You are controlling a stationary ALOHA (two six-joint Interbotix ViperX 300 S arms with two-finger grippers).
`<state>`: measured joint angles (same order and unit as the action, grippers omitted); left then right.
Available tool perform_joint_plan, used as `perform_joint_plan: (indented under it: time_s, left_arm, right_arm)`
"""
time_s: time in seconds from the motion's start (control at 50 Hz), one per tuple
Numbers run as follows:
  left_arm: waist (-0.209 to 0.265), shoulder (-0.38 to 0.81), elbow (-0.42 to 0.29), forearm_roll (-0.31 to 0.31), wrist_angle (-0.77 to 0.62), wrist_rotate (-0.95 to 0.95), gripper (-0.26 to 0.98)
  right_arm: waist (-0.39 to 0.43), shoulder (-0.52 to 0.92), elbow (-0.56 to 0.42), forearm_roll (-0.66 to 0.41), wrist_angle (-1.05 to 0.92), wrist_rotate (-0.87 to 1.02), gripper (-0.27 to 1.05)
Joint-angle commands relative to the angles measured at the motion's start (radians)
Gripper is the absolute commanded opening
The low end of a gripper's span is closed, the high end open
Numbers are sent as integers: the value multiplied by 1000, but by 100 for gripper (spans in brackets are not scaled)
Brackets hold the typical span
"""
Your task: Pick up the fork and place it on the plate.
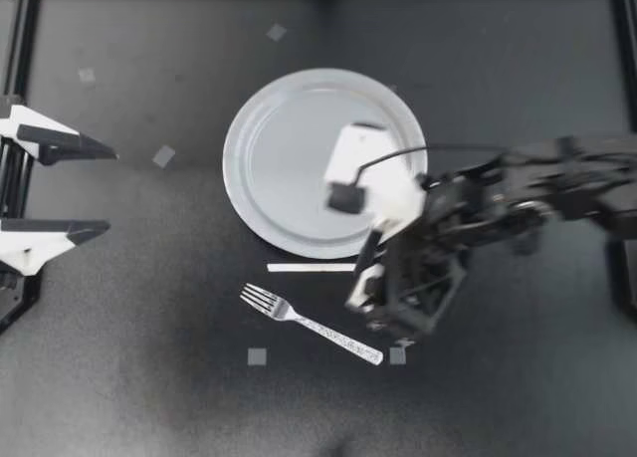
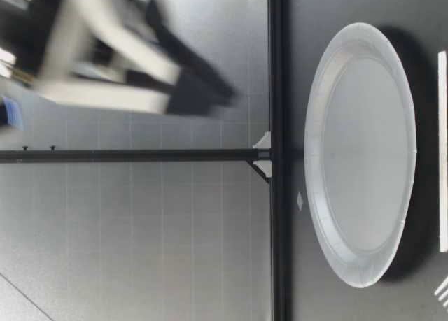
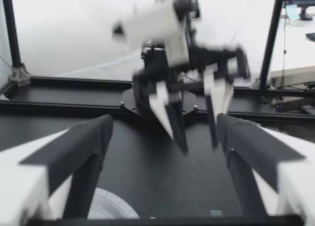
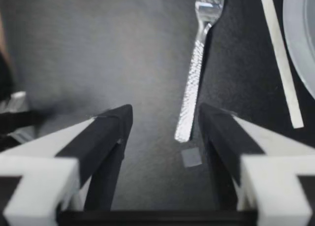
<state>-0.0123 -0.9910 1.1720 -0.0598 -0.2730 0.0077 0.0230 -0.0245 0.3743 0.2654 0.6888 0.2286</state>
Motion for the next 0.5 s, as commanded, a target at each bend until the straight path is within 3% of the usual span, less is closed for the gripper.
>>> perform_joint_plan:
  time_s: [0.0, 0.12, 0.3, 0.48]
  left_arm:
    - [-2, 3, -9, 2, -6, 3, 80]
    - [-2, 2, 2, 2, -8, 6, 80]
    - [-2, 2, 17, 2, -11, 9, 80]
    - [-2, 0, 31, 2, -11, 11, 80]
  right_arm:
    - [20, 60, -43, 3, -12, 9, 59]
    - [55, 199, -112, -14, -5, 41, 58]
    - [66, 290, -187, -60, -5, 89, 58]
    - [74, 364, -245, -190, 21, 224, 58]
